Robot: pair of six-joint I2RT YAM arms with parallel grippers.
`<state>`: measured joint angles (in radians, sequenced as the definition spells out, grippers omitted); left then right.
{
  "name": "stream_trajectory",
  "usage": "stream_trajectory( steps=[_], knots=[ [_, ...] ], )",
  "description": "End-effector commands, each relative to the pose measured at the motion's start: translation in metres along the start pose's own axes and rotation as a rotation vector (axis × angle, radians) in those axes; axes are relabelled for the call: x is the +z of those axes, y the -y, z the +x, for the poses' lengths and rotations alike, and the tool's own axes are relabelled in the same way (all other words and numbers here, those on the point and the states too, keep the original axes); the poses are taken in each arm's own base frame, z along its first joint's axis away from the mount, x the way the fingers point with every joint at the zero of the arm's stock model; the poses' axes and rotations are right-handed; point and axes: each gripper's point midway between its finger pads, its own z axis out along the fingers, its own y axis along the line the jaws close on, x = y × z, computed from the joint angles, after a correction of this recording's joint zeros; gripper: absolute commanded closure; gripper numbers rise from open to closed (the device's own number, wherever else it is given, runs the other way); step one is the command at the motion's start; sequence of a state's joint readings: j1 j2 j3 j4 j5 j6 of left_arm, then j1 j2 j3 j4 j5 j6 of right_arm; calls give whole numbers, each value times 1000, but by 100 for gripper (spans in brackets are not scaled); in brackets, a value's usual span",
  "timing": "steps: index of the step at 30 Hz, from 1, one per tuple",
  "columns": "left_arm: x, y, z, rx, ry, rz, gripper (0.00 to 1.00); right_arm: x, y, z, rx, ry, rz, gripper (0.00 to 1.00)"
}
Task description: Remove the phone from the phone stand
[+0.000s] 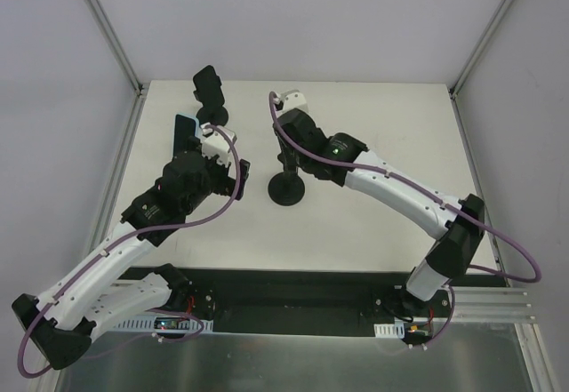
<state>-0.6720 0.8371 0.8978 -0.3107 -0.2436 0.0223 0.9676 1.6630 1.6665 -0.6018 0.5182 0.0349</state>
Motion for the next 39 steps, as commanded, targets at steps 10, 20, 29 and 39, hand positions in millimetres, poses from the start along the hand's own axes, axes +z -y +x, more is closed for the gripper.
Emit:
stream_trajectory(
  steps=[10, 20, 29, 39],
  knots=[
    [-4, 65, -7, 7, 76, 375, 1, -62, 2, -16, -97, 176, -225, 99],
    [29, 112, -6, -140, 92, 535, 1, -74, -7, 2, -139, 215, -351, 99],
    [53, 128, 2, -100, 95, 542, 20, -81, -12, 4, -129, 258, -406, 99],
    [70, 137, 19, -73, 105, 568, 56, -82, -14, 8, -125, 269, -425, 99]
  ],
)
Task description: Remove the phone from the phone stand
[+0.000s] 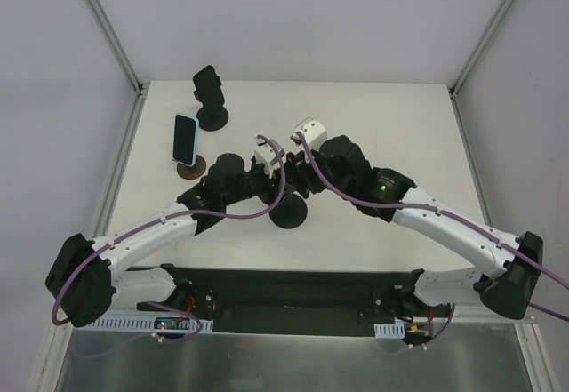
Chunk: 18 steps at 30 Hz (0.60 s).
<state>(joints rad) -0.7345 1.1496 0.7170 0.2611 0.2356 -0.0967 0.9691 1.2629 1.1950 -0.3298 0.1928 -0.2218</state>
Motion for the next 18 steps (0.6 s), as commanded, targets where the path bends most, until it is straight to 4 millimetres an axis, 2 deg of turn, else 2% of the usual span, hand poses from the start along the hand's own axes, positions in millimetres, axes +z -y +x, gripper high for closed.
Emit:
stream_trajectory(
  steps=[1, 7, 18],
  knots=[
    [6, 6, -7, 44, 62, 35, 57, -17, -9, -41, 37, 159, -57, 99],
    [9, 6, -1, 49, 84, 40, 69, -18, -11, -39, 38, 163, -73, 99],
    [15, -1, 17, 30, 86, 22, 69, -17, -13, -38, 46, 177, -81, 99]
  ],
)
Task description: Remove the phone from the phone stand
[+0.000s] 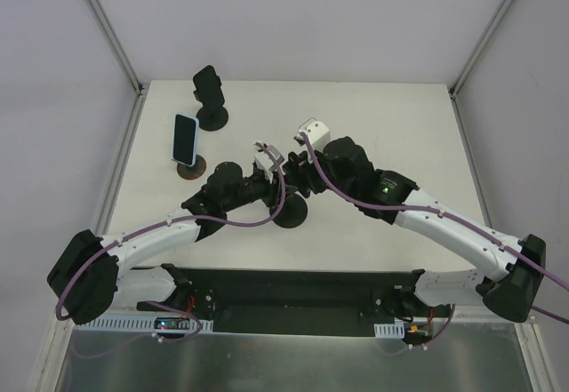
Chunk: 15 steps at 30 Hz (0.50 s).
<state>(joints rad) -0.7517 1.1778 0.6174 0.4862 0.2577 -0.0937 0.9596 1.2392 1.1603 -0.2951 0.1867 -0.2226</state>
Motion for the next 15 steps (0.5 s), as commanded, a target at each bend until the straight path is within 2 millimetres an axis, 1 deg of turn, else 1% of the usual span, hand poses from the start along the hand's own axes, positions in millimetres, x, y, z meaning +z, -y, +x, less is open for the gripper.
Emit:
stream_trajectory(
  steps=[1, 5, 8, 15],
  knots=[
    [4, -8, 14, -3, 0, -28, 69, -15, -16, -40, 39, 158, -80, 99],
    [5, -8, 23, -10, -18, -24, 66, -15, -16, -39, 41, 159, -84, 99],
    [4, -8, 26, -7, -25, -20, 64, -15, -16, -39, 42, 159, -84, 99],
    [-2, -5, 24, 14, -13, -9, 63, -15, -16, -38, 40, 162, -84, 99]
  ],
)
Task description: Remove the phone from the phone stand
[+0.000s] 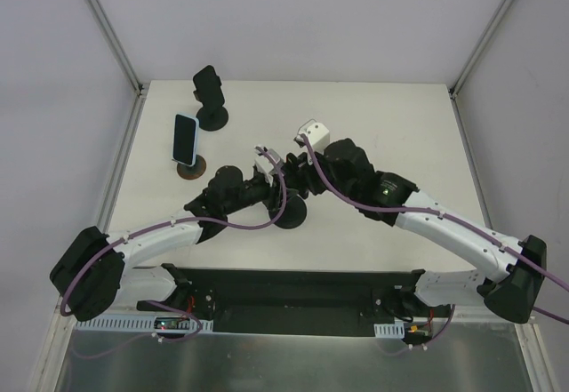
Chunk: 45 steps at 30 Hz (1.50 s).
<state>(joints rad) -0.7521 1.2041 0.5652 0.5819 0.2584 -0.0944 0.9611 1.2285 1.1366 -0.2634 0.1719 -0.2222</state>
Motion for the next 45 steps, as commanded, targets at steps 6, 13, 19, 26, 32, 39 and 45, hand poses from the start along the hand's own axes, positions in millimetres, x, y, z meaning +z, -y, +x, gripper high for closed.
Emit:
stream_trajectory(
  steps=[6, 13, 19, 26, 32, 39, 45],
  knots=[
    [-5, -6, 17, 19, -52, -23, 61, -15, -15, -39, 38, 149, -76, 99],
    [-2, -5, 14, 12, -49, -21, 86, -14, -21, -40, 38, 173, -108, 94],
    [-3, -3, 12, 0, -43, -13, 100, -11, -19, -45, 52, 214, -98, 89],
    [-8, 0, 11, -5, -31, -2, 100, -9, -16, -61, 55, 322, -83, 45],
    [-10, 3, 9, -10, -23, 3, 100, -5, -14, -69, 56, 332, -64, 23],
    [-12, 2, 8, -21, -17, -2, 100, 15, -9, -58, 45, 292, -26, 36],
    [-14, 3, 5, -33, 3, -7, 100, 29, -9, -43, 37, 247, -19, 48]
  ],
)
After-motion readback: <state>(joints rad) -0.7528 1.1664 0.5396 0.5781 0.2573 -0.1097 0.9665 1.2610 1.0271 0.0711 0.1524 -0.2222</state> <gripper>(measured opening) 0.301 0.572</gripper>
